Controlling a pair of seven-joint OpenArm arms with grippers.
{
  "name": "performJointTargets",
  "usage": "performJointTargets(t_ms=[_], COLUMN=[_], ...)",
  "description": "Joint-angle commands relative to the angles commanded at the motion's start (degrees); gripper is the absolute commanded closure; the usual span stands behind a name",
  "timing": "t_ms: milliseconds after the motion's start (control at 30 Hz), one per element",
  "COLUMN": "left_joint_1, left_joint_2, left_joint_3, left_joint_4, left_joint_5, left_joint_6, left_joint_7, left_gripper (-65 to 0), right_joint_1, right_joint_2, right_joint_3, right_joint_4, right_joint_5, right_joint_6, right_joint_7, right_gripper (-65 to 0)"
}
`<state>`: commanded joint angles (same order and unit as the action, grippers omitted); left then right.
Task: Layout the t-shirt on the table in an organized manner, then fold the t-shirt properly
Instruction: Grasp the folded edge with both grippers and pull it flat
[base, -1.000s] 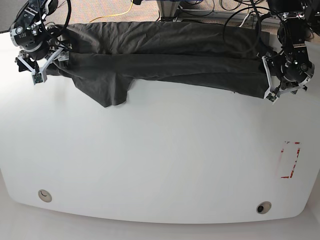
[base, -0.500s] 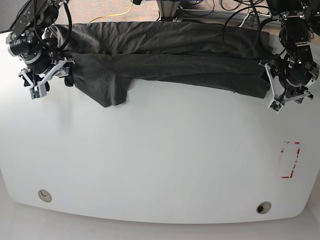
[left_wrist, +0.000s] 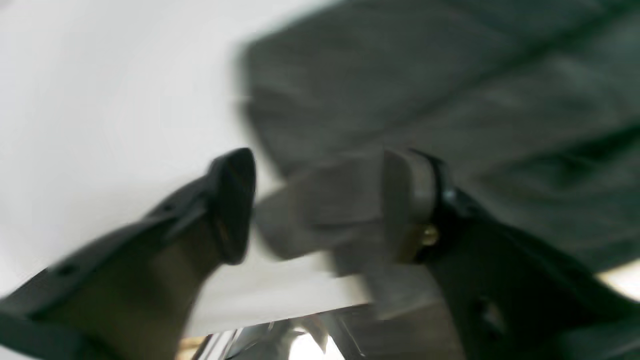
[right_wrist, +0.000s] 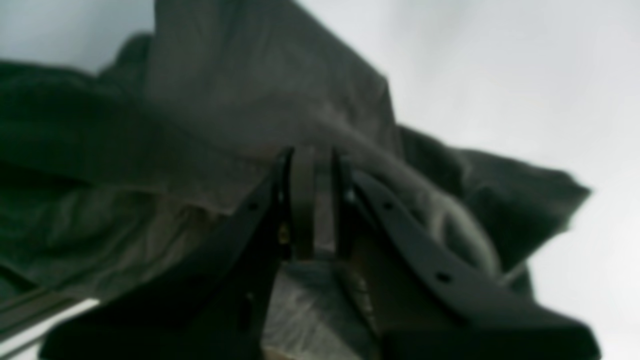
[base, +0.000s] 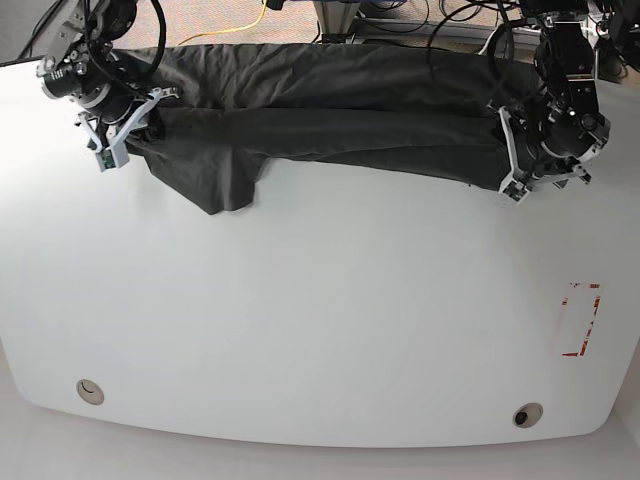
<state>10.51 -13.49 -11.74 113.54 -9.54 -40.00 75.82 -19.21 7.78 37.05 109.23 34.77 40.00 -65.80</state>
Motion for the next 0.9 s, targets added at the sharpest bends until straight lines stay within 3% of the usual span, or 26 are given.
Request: performJointTargets(t_ms=[100,500,900], left_joint_1=[1.5,1.2,-9.3], left_joint_2=[0.0,-0.3,-0.3], left_joint_3=[2.1,2.3,2.3], left_joint_4=[-0.3,-2.5,-18.4], left_joint_5=[0.0,0.1,0.1], left_joint_6=[0.0,0.0,0.0], left_joint_7=[-2.2,-4.7,-5.4], left_gripper=[-21.4,-21.5,-21.5], right_joint_1=[-1.1,-0.5,4.5], right_joint_2=[0.1,6.0,10.5], right_joint_3=[-0.1,-1.8,-1.8], right_joint_4=[-3.3,-12.5,-21.3], right_joint_5=[-0.1,-0.1,-0.1], right_joint_6=[0.00,0.00,0.00], right_joint_7=[3.1,8.3,10.6], right_gripper=[-7.0,-7.0,-7.0])
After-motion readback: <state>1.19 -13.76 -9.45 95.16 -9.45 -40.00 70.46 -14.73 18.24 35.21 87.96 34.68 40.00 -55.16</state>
